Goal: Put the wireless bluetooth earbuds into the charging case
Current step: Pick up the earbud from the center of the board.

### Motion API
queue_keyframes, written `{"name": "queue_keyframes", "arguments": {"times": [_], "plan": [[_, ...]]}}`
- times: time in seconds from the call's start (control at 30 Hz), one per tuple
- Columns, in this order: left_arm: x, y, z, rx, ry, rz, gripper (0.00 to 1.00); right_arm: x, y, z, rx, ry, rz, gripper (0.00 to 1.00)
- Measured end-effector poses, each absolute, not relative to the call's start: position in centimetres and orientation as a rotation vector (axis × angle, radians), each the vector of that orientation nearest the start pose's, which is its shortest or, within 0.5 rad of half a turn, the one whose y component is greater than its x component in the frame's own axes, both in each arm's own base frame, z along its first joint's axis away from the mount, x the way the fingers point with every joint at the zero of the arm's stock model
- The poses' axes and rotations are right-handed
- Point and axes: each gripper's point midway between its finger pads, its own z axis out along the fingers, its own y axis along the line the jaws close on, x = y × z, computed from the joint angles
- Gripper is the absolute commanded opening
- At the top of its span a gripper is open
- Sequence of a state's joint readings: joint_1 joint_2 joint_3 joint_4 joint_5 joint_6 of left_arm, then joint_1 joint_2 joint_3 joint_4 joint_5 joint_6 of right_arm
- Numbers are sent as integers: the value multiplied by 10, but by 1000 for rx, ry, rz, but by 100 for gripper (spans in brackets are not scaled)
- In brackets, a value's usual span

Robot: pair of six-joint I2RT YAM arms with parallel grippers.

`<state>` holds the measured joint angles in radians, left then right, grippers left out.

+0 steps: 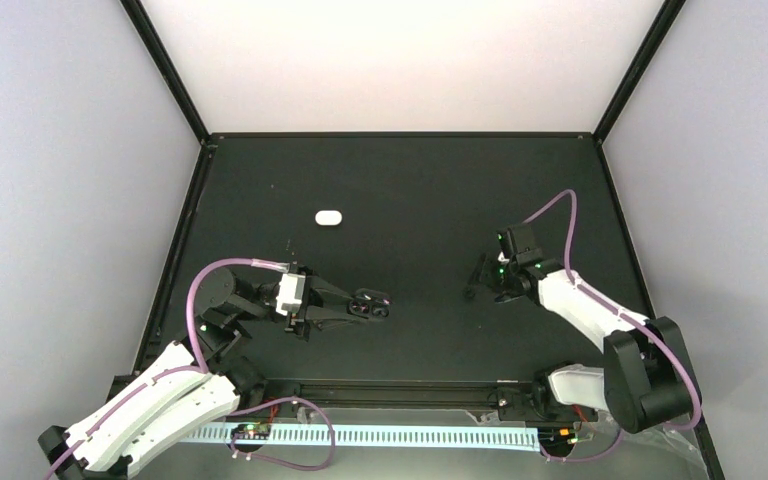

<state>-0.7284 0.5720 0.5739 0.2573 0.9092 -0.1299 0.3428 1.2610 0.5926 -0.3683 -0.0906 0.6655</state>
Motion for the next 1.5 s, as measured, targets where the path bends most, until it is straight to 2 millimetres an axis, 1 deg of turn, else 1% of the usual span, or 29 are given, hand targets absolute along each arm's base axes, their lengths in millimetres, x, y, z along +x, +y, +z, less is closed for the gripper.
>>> {"name": "queue_keyframes", "arguments": {"times": [0.1,0.2,0.3,0.43,0.53,0.67,0.73,1.0,1.17,1.5], "plan": [[71,-245,363,1176,1002,-1285,2,281,104,59,390,2623,415,52],[71,-245,363,1176,1002,-1285,2,289,104,69,341,2603,402,46],[72,-246,362,1177,1005,-1286,1,294,114,79,248,2589,403,45],[73,-247,361,1177,1011,-1288,2,297,138,88,101,2591,418,43],[73,-247,361,1178,1014,-1289,1,294,151,80,24,2627,419,42],[74,-248,360,1178,1016,-1289,2,283,158,61,-52,2705,401,38],[74,-248,360,1178,1016,-1290,1,278,161,55,-84,2732,395,36],[75,-249,359,1179,1022,-1292,1,275,165,53,-150,2747,396,33],[75,-249,358,1180,1027,-1293,2,273,165,44,-155,2774,385,32],[76,-249,358,1179,1027,-1293,1,274,161,38,-155,2786,348,27]]}}
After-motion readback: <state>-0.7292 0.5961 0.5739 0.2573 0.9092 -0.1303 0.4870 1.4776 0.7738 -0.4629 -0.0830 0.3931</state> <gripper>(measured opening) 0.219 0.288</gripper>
